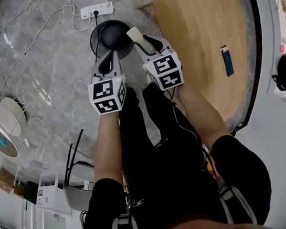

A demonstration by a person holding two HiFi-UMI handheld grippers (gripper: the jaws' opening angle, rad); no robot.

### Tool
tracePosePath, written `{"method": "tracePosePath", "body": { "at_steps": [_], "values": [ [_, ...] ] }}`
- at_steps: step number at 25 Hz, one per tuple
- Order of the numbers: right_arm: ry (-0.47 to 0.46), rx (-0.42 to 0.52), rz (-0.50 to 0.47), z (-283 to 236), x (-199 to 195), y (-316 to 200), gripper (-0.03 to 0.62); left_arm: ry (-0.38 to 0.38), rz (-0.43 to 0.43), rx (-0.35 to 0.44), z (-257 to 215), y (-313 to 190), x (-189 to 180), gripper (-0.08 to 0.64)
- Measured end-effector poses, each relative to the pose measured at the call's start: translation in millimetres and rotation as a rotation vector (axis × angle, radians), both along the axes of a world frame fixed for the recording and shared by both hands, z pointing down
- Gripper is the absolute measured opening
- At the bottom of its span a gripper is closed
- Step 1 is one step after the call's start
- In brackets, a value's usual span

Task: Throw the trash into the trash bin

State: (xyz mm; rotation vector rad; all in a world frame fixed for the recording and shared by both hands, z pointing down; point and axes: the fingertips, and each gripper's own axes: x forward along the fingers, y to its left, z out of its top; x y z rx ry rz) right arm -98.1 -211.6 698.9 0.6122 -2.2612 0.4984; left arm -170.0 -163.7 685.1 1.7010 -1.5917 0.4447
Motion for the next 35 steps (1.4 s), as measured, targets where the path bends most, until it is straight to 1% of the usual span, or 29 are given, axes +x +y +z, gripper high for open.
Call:
{"method": "tracePosePath", "body": {
  "at_steps": [5, 10, 15, 21, 24, 27, 28, 29, 30, 32, 35],
  "values": [
    [0.025, -0.050, -0.021, 59, -66, 34, 0.147, 0.026, -0.048, -0.037, 31, 38, -57, 0.012],
    [0.051, -0.061, 0.003, 122, -109, 42, 0.147, 0.044, -0.066, -0.061, 58, 65, -99, 0.012],
    [0.111, -0.104, 0.025, 181, -129, 46, 0.147, 0.065, -0.091, -0.081, 82, 87, -129, 0.012],
    [0.173, -0.139, 0.047, 214, -137, 49, 0.147, 0.078, -0.107, -0.098, 90, 107, -144, 0.012],
    [0.183, -0.121, 0.043, 212, -140, 48, 0.156, 0.082, -0.109, -0.099, 89, 108, -149, 0.012],
    [0.140, -0.118, 0.047, 200, -143, 49, 0.155, 0.085, -0.110, -0.095, 93, 106, -151, 0.012],
    [0.123, -0.104, 0.049, 192, -143, 49, 0.117, 0.087, -0.110, -0.092, 93, 104, -151, 0.012],
    [0.105, -0.074, 0.052, 180, -142, 49, 0.038, 0.088, -0.109, -0.088, 92, 102, -150, 0.012],
    [0.085, -0.034, 0.055, 165, -140, 49, 0.015, 0.088, -0.108, -0.083, 90, 99, -149, 0.012],
    [0.029, 0.039, 0.067, 131, -134, 48, 0.012, 0.088, -0.105, -0.072, 81, 93, -144, 0.012],
    [-0.081, 0.105, 0.109, 72, -123, 41, 0.012, 0.086, -0.099, -0.039, 62, 77, -134, 0.012]
  ]
}}
